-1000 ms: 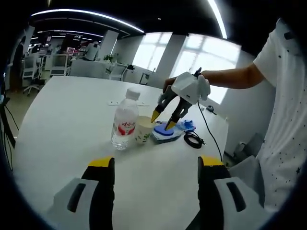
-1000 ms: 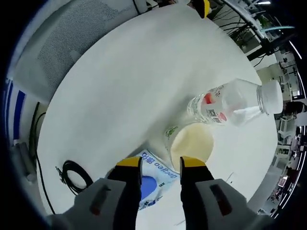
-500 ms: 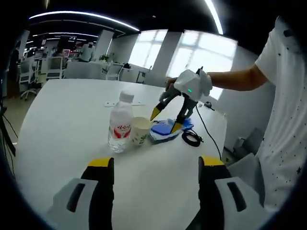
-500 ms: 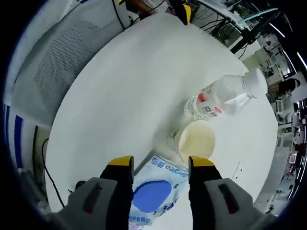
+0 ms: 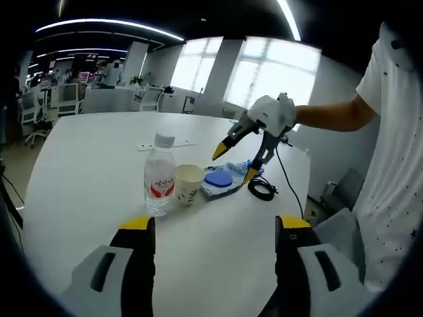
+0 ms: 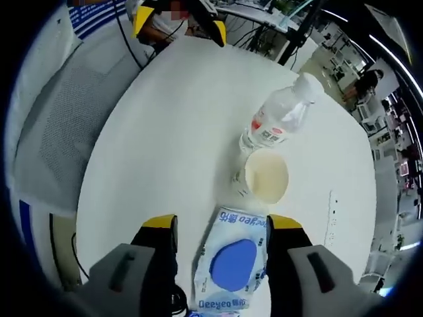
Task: Arrange the tabletop items into an orderly group along one side of the table until the central work area is clear of visible clutter.
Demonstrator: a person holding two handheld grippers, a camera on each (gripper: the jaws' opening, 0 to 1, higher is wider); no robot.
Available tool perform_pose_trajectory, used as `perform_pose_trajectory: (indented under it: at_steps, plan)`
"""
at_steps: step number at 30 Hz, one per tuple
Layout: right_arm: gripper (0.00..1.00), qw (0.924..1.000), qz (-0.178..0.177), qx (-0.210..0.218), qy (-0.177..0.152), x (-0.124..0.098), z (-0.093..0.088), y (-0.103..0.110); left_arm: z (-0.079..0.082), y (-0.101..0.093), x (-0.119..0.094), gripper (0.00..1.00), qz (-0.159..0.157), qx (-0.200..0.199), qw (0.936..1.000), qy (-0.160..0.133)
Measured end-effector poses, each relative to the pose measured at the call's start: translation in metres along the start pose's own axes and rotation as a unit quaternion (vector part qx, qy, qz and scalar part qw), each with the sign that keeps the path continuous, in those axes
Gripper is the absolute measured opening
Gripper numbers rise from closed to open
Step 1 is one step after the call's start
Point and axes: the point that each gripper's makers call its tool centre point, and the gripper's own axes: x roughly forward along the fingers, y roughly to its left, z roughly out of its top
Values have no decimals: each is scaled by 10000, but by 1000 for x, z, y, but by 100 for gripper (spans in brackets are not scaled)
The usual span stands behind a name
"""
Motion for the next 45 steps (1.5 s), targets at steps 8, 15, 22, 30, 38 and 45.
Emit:
perform_pose_trajectory:
  at_steps: [8,15,22,30,38,45]
  plan:
    - [57,9962,-315,796,-180,-22,-23,9,4,-6,7,78,-89,120,9998,94]
    - [58,9897,-525,1311,-238,-39,-50,25,5,-10,15,81,-161,247,9993,222]
    - [59,9767,-789,1957,-383,-57,-75,46,7,-20,22,83,-246,356,9984,360]
    - [60,9549,-1053,2713,-595,-73,-97,72,4,-32,30,83,-327,467,9968,560]
    - [62,9284,-1382,3352,-813,-93,-117,95,4,-43,36,84,-381,541,9954,700]
    - [64,9093,-1568,3750,-896,-104,-138,114,4,-49,41,85,-375,599,9945,776]
